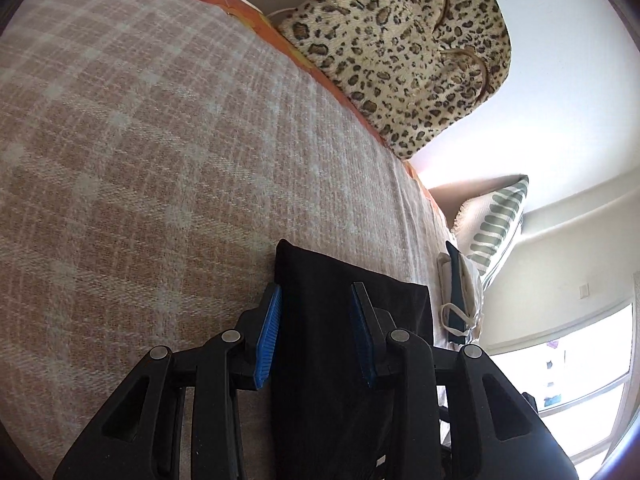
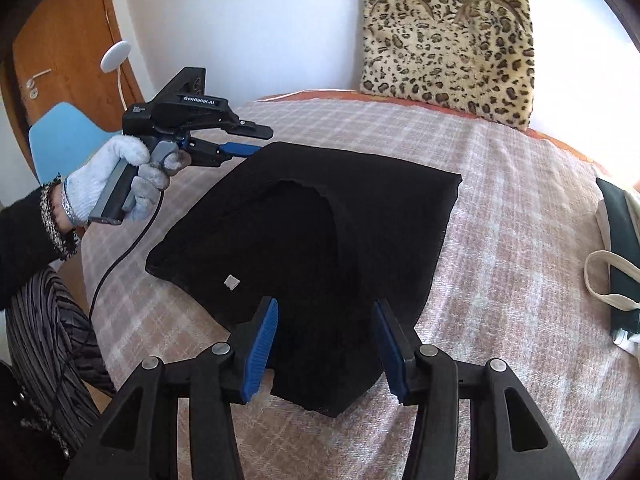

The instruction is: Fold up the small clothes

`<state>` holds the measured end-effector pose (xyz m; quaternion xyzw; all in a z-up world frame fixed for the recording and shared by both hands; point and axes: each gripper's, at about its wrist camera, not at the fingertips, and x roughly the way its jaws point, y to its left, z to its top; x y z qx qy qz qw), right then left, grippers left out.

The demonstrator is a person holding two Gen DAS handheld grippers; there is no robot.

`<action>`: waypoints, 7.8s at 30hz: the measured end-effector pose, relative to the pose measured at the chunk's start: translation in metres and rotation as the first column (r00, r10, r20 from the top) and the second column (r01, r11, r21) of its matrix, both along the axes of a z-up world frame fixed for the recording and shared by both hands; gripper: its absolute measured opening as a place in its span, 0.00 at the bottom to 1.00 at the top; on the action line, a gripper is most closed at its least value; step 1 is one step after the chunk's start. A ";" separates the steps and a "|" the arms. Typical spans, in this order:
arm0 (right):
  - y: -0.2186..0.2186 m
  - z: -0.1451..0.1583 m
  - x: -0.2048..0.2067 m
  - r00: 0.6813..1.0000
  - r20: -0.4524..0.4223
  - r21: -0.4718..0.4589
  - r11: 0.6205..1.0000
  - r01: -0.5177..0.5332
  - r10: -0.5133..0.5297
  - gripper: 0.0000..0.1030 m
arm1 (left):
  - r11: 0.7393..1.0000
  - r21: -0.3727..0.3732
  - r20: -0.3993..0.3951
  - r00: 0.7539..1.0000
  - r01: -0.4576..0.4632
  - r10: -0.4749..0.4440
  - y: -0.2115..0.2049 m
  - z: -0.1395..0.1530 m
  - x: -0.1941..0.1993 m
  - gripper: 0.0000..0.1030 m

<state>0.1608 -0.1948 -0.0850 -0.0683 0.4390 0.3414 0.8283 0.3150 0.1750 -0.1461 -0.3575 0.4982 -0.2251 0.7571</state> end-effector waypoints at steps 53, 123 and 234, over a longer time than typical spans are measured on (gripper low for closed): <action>-0.070 -0.063 0.053 0.837 -0.547 0.466 0.835 0.291 0.013 0.26 | 0.997 -0.053 0.065 0.996 0.064 -0.060 -0.021 -0.003 0.013 0.32; -0.022 0.035 0.015 0.981 0.010 0.000 0.981 0.193 -0.193 0.03 | 0.868 0.494 0.479 0.852 -0.060 -0.214 -0.116 0.125 -0.058 0.04; -0.396 -0.014 0.227 0.717 -0.016 -0.046 0.717 0.696 -0.697 0.32 | 0.755 0.601 0.401 0.718 0.263 -0.569 -0.530 0.077 0.024 0.33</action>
